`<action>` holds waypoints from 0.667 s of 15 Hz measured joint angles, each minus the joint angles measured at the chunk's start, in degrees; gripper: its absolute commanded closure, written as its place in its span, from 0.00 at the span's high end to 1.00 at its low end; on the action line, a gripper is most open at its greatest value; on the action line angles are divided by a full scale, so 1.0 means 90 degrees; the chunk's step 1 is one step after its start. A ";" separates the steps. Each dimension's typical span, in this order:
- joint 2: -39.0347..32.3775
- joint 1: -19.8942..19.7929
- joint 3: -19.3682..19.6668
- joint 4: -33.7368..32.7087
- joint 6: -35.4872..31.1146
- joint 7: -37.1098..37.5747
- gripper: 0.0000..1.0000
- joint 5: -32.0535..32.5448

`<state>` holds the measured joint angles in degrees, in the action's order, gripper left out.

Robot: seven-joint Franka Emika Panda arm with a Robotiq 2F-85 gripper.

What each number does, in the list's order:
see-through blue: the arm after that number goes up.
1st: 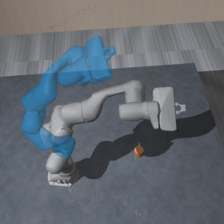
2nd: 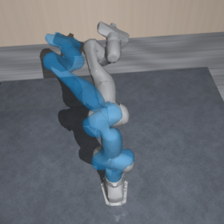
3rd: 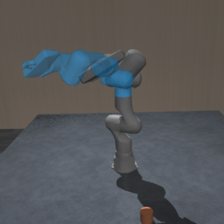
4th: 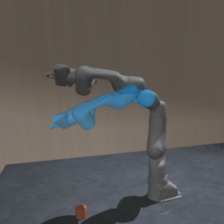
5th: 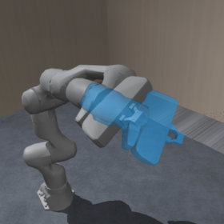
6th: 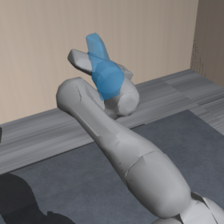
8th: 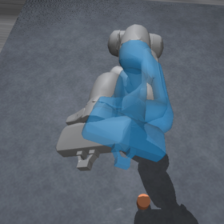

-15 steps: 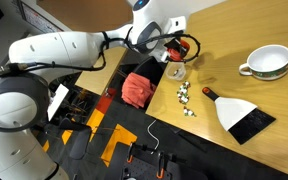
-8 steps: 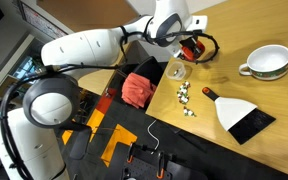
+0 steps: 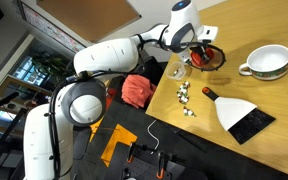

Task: Remove the red lid from the bowl, place one piece of candy in the bowl, put the red lid back on the bowl

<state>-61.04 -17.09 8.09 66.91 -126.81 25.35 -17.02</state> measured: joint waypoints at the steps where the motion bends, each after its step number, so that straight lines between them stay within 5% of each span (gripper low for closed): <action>1: -0.0056 -0.0008 0.0000 -0.0062 0.0040 0.0000 0.34 0.0000; 10: 0.0226 0.0011 -0.0040 0.0068 0.0212 -0.0522 0.99 0.0009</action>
<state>-59.00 -16.99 7.73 67.52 -124.90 20.65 -16.94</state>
